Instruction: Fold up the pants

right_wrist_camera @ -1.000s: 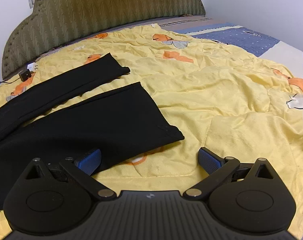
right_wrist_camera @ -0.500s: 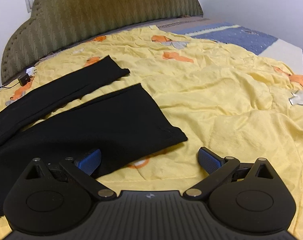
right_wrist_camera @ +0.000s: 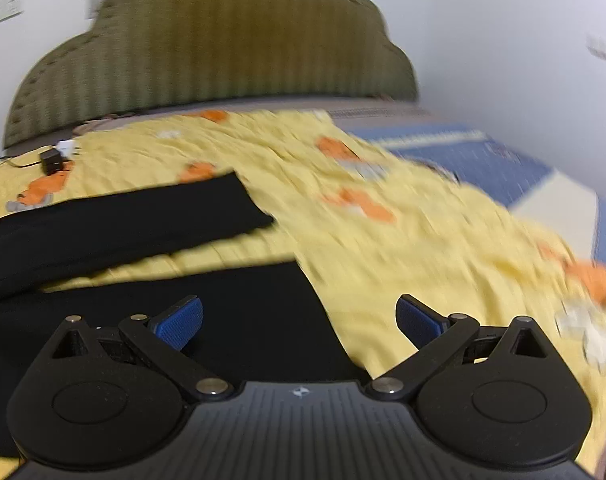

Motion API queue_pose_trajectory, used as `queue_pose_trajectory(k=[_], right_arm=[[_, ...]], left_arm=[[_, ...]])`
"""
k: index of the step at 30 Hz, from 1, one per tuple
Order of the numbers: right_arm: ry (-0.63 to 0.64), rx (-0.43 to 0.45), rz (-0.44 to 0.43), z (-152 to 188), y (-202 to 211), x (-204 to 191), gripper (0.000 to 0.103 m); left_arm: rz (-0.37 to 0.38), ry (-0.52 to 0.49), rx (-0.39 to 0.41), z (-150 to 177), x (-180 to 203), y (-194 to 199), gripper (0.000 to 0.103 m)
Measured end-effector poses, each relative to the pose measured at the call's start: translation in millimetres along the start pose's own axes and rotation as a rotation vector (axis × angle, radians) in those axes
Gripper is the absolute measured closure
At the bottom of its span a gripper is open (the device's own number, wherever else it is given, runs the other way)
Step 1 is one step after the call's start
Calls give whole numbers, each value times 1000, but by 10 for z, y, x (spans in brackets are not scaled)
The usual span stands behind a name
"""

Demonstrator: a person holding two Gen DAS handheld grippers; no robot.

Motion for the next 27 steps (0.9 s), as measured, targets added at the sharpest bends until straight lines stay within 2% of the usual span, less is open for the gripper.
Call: queue_pose_trajectory(k=[3,5,7,9,11,13,16,19,21,23,27], right_arm=[[10,-25,-28,-134,-171,-193,0],[-45,-61,-103,-208,-244,-306,0],[-30,-29,-117,-343,-218,-438,0],[25,44,-102,-535,-157,-569,0],[50,93,-118,-730,-102,-680,0],[51,121,-125,-927,-100,-747,0],[13,109,-136,-1209,-279,-811,0],[2,70,-132,-1333,-598,-865,0],[24,37,-114,-1314,-807,-912,0],[41,5,-104,-1235,-989,-946,0],[74,-44,-74,-1092,-1276,-997,0]], left_arm=[[1,2,6,-183,-29,-85,0],[-29,-21,17,-328,-87,-81,0],[-49,-43,62,-522,-168,3,0],[-56,-24,96,-711,-270,75,0],[-28,-16,106,-883,-324,56,0],[-49,-5,105,-1052,-396,-35,0],[-87,-25,94,-1339,-435,-311,0],[-51,14,53,-1545,-382,-713,0],[-50,11,12,-1595,-306,-1008,0],[-81,-30,1,-1606,-215,-1280,0],[-113,-64,-39,-1509,-90,-1687,0]])
Point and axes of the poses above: each gripper's, at about its wrist camera, not at the fingertips, and y roughly against the way its jaws point, x to its right, z to its underside, the point moved 9 cm from there along -y, roughly the way its jaws point, and after that the axes turned 8 degrees about -y, right-handed, at the moved point
